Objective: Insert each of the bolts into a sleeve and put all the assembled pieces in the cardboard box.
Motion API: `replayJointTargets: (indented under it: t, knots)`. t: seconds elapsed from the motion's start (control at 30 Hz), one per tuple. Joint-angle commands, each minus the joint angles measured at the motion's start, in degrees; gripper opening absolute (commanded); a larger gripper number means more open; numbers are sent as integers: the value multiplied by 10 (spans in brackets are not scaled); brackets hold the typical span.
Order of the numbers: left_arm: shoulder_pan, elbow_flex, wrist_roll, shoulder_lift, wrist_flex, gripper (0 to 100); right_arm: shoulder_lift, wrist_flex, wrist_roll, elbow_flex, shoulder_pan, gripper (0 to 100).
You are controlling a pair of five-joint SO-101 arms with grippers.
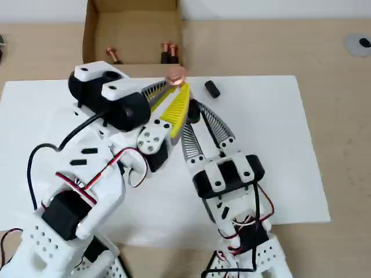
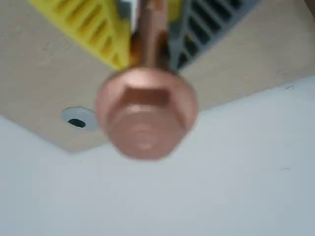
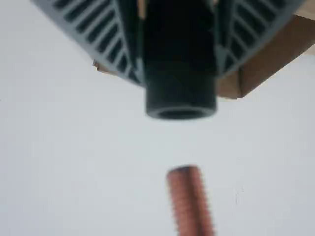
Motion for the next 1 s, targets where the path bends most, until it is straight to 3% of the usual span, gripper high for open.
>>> replayJointTargets:
  t: [0.0, 0.2, 0.97]
  knots:
    - [-4, -3, -3, 6, -1, 7, -66, -11, -5, -1, 7, 10]
    - [-4, 12, -3, 11, -34, 7, -66, -11, -5, -1, 7, 10]
    - [-40, 37, -2, 9, -36, 7, -66, -11, -5, -1, 7, 10]
